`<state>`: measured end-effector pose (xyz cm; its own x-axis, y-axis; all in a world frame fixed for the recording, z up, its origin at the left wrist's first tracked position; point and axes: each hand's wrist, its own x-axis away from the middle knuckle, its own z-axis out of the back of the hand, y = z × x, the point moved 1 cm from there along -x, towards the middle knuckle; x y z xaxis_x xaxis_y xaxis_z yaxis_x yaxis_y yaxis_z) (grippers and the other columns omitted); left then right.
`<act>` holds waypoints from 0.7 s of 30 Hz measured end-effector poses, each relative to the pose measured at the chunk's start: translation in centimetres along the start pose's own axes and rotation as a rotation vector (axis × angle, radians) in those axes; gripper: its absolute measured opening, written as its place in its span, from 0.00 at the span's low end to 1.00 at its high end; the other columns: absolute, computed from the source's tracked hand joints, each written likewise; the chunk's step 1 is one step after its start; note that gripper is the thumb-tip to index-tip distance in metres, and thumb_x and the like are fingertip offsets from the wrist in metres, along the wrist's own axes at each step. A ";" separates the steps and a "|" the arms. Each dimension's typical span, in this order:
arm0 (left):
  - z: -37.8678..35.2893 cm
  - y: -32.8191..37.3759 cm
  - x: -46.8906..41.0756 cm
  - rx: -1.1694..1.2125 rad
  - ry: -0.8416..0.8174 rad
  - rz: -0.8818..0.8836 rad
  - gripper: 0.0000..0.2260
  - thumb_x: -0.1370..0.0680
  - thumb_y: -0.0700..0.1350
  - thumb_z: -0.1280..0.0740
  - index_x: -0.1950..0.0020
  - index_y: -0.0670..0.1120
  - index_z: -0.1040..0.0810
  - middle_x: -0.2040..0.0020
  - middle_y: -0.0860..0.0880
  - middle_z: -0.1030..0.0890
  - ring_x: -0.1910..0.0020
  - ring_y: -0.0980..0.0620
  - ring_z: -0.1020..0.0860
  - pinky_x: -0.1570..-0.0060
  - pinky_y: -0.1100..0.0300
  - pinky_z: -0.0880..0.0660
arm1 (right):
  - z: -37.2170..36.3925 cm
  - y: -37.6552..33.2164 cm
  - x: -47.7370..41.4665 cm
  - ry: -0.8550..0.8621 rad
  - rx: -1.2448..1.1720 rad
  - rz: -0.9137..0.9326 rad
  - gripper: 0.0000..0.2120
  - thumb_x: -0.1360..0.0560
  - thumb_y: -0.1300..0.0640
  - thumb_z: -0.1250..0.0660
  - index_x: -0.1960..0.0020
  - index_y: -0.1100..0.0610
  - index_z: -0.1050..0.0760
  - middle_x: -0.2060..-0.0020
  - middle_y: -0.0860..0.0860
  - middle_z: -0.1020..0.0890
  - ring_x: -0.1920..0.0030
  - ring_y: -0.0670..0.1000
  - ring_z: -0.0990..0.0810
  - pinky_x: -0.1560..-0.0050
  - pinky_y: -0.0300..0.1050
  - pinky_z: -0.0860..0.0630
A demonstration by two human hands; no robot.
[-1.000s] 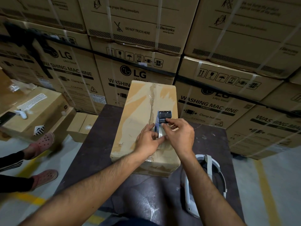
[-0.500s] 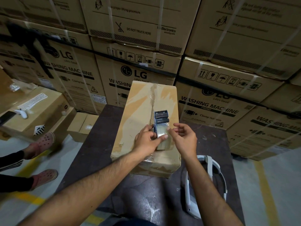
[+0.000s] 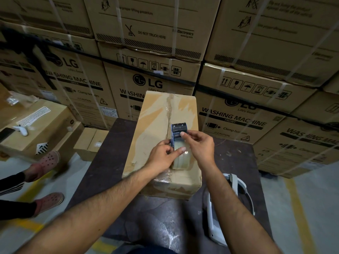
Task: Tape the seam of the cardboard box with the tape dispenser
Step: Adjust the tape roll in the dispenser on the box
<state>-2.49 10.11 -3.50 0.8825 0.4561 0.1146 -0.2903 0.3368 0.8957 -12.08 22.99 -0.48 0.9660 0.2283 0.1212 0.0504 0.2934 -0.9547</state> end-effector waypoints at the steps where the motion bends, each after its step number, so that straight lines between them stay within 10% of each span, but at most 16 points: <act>1: 0.2 0.2 0.1 -0.001 -0.004 0.005 0.28 0.26 0.63 0.26 0.66 0.37 0.22 0.36 0.57 0.20 0.45 0.62 0.20 0.46 0.62 0.26 | 0.0 -0.1 -0.2 -0.024 -0.051 -0.031 0.14 0.30 0.47 0.16 0.49 0.53 0.12 0.60 0.49 0.10 0.58 0.44 0.13 0.50 0.49 0.16; 5: 0.5 1.2 0.3 0.016 -0.008 0.035 0.29 0.25 0.62 0.26 0.66 0.35 0.23 0.43 0.59 0.20 0.48 0.58 0.19 0.45 0.56 0.25 | -0.2 -0.7 -0.6 -0.071 -0.246 -0.120 0.14 0.29 0.62 0.17 0.46 0.62 0.14 0.58 0.53 0.11 0.62 0.41 0.13 0.62 0.33 0.22; 10: 0.7 1.3 0.2 0.054 -0.024 0.063 0.32 0.27 0.66 0.27 0.66 0.36 0.25 0.43 0.60 0.19 0.48 0.56 0.18 0.39 0.47 0.23 | -0.6 -0.5 -0.8 -0.107 -0.410 -0.241 0.19 0.31 0.64 0.17 0.42 0.58 0.16 0.50 0.59 0.11 0.52 0.53 0.13 0.50 0.48 0.20; 21: 1.7 2.3 0.3 -0.115 0.112 0.064 0.28 0.26 0.73 0.33 0.63 0.46 0.23 0.53 0.50 0.17 0.54 0.50 0.19 0.50 0.48 0.23 | -0.4 -0.7 -0.9 -0.160 -0.575 -0.349 0.18 0.29 0.70 0.21 0.43 0.57 0.20 0.57 0.53 0.12 0.62 0.48 0.13 0.61 0.40 0.19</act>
<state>-2.25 9.67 -0.65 0.8159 0.5666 0.1154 -0.3908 0.3932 0.8323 -12.89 22.23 0.03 0.8218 0.3571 0.4439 0.5207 -0.1544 -0.8397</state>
